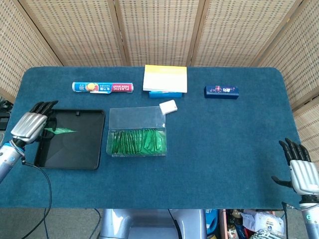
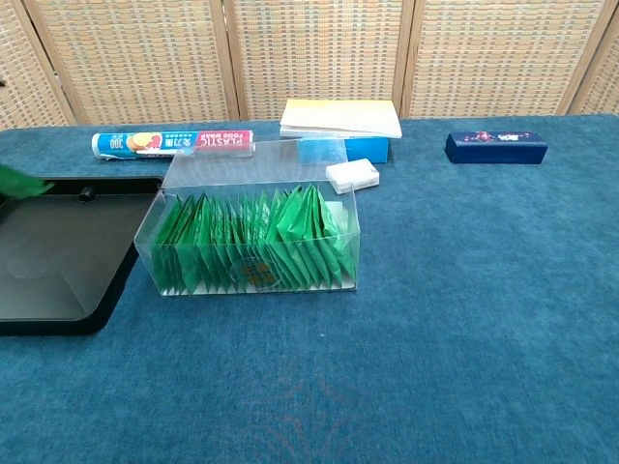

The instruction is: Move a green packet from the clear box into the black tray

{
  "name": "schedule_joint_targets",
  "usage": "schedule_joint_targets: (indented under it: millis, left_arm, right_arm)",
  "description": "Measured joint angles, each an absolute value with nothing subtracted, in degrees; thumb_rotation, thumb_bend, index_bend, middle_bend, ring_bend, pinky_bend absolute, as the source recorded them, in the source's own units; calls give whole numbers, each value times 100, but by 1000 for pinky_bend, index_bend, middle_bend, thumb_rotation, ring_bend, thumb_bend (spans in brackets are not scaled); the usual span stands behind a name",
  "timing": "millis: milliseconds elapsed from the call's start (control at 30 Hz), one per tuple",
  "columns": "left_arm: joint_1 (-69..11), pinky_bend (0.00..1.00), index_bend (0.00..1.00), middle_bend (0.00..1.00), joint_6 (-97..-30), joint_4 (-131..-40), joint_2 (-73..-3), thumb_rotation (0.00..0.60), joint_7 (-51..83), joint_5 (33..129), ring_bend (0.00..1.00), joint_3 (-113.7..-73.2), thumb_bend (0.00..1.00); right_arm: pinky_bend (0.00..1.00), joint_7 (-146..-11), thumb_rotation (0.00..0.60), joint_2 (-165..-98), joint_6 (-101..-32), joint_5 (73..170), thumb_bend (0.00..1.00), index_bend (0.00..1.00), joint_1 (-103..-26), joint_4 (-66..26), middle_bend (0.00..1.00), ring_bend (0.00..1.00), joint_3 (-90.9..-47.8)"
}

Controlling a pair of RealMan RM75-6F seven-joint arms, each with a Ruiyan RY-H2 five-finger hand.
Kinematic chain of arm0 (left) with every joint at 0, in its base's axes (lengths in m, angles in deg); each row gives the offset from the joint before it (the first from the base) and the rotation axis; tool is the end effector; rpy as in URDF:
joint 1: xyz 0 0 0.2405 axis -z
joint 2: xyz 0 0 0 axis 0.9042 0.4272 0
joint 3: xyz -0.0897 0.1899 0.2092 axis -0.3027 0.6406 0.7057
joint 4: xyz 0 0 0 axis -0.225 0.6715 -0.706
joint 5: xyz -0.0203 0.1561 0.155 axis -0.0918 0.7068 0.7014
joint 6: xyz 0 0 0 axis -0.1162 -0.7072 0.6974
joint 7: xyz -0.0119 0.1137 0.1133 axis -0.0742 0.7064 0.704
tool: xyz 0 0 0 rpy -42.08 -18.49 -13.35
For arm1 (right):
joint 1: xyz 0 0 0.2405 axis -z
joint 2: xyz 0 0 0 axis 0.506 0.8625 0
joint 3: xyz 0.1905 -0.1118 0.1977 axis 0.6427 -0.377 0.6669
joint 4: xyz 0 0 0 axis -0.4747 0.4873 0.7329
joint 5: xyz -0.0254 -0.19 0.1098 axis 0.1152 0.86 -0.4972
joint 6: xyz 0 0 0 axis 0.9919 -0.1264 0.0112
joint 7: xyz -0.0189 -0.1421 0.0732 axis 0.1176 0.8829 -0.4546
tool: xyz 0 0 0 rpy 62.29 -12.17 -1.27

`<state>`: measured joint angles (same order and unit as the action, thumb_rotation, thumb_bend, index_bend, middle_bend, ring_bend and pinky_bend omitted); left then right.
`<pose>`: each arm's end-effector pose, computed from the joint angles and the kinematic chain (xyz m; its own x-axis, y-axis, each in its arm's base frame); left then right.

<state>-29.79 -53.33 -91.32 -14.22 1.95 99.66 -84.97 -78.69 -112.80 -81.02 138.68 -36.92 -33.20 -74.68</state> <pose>-0.3231 0.3810 0.1729 0.5283 0.2652 0.8066 0.8477 -0.2188 -0.4833 -0.3806 -0.2213 0.1683 0.4155 -0.0639 0.9073 -0.9049 0.0724 0.4195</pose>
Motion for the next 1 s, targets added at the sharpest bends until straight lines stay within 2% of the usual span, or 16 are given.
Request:
schedule_joint_targets:
  millis: [33, 100, 200, 567, 833, 1000]
  left_arm:
    - [-2993, 0, 0, 0, -5287, -9132, -1416, 600, 189, 9929, 0, -8493, 321]
    - [-3034, 0, 0, 0, -5260, -9179, -1376, 600, 186, 9810, 0, -8520, 242]
    - [-3146, 0, 0, 0, -5426, -9297, -1304, 600, 141, 9705, 0, -8607, 189]
    - [-3841, 0, 0, 0, -6417, -9921, -1104, 600, -67, 9545, 0, -8769, 171]
    - [-4599, 0, 0, 0, -7692, -10202, -1742, 600, 683, 9462, 0, -8745, 164]
    - [-4847, 0, 0, 0, -8060, -10264, -1976, 600, 1421, 9574, 0, -8684, 162]
  right_arm:
    - [0, -7859, 600, -11281, -8103, 13871, 0, 0, -3693, -3324, 0, 0, -7472]
    - [0, -7843, 600, -11283, -8105, 13873, 0, 0, -3693, -3335, 0, 0, -7477]
    - [0, -7840, 600, -11277, -8126, 13881, 0, 0, -3687, -3344, 0, 0, -7478]
    - [0, -7835, 600, -11261, -8178, 13953, 0, 0, -3679, -3378, 0, 0, -7495]
    - [0, -7789, 600, -11275, -8352, 14095, 0, 0, -3653, -3389, 0, 0, -7508]
    - [0, -7768, 600, -11411, -8656, 14260, 0, 0, -3624, -3194, 0, 0, -7471]
